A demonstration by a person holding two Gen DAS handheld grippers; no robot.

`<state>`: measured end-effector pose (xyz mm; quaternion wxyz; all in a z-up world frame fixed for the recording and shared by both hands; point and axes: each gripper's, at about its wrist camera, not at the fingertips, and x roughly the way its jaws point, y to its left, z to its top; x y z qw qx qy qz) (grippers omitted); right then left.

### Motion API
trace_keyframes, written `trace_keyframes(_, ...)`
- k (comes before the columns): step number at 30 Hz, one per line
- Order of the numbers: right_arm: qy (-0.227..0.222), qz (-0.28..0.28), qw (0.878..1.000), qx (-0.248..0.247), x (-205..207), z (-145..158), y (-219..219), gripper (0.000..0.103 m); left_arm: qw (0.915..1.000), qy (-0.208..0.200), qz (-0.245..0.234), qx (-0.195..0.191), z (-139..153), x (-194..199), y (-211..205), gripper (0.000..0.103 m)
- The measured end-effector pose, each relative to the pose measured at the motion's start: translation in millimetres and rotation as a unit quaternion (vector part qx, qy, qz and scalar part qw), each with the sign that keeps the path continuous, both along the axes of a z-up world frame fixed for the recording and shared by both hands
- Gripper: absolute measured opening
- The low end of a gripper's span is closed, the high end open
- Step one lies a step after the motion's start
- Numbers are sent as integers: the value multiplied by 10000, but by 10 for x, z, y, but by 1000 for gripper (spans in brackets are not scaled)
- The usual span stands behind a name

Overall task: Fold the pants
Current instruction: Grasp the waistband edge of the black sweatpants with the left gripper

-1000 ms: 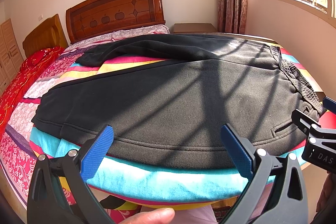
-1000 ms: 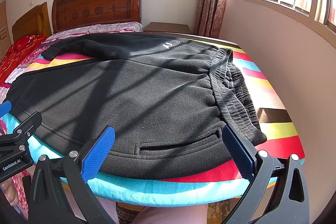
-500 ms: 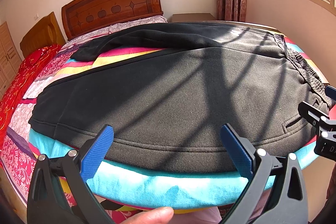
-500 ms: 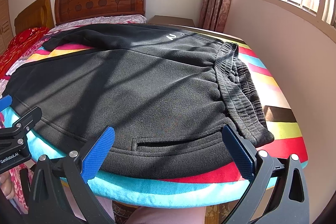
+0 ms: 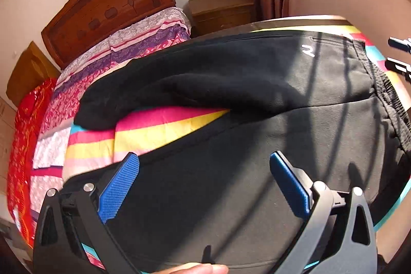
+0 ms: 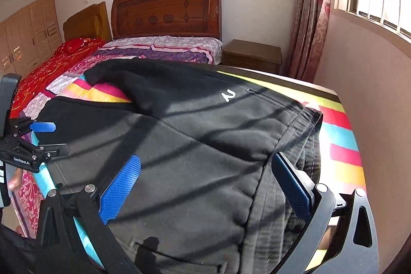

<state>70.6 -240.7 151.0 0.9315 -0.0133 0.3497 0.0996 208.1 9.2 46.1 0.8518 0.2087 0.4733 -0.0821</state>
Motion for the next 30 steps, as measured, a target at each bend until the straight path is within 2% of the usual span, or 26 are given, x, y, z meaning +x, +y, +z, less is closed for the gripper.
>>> trace_keyframes(2,-57,95,9999,-111,342,16,-227,99,9988,245,-88,415,-35,321,-37,102)
trace_keyframes(3,50,123,9997,-182,532,-17,-336,99,9977,392,-91,542,-79,463,-37,102)
trace_keyframes(6,593,6,9973,-436,1180,-231,-698,99,9932,1071,-206,406,-254,763,40,102)
trace_keyframes(7,740,-115,9963,-423,1370,-317,-836,99,9921,1220,-208,223,-302,817,95,101)
trace_keyframes(9,980,-430,9941,-149,1676,-480,-1077,99,9851,1625,-157,-545,-420,933,246,101)
trace_keyframes(11,1264,-589,9895,384,1830,-621,-1151,99,9725,1861,52,-1398,-499,1078,471,101)
trace_keyframes(13,1293,-248,9884,761,1874,-655,-968,99,9567,1810,571,-2205,-584,1260,782,101)
trace_keyframes(14,1272,-32,9895,689,1886,-658,-796,99,9465,1789,920,-2525,-655,1329,962,101)
trace_keyframes(17,1220,499,9912,-81,1961,-617,-255,99,8957,1540,1915,-3706,-870,1426,1529,101)
trace_keyframes(19,1158,678,9894,-553,2032,-622,-21,99,8551,1481,2459,-4317,-1053,1419,1812,101)
trace_keyframes(20,1138,709,9886,-685,2081,-633,33,99,8310,1426,2641,-4683,-1147,1423,1922,101)
trace_keyframes(21,1109,681,9886,-755,2117,-644,63,99,8123,1245,2715,-5010,-1174,1447,1993,101)
trace_keyframes(22,1090,653,9890,-757,2145,-653,72,99,8018,1041,2831,-5158,-1186,1479,2057,101)
trace_keyframes(24,1132,711,9897,-511,2192,-674,80,99,7870,664,3078,-5305,-1182,1571,2164,101)
trace_keyframes(25,1154,705,9899,-430,2205,-695,76,99,7815,567,3161,-5349,-1194,1626,2198,101)
trace_keyframes(27,1213,691,9890,-487,2225,-749,98,99,7640,635,3401,-5447,-1259,1721,2218,98)
trace_keyframes(28,1226,694,9884,-564,2230,-772,119,99,7676,545,3437,-5382,-1235,1733,2200,92)
trace_keyframes(30,1258,658,9877,-652,2231,-802,140,99,7927,688,3605,-4868,-1234,1790,2120,42)
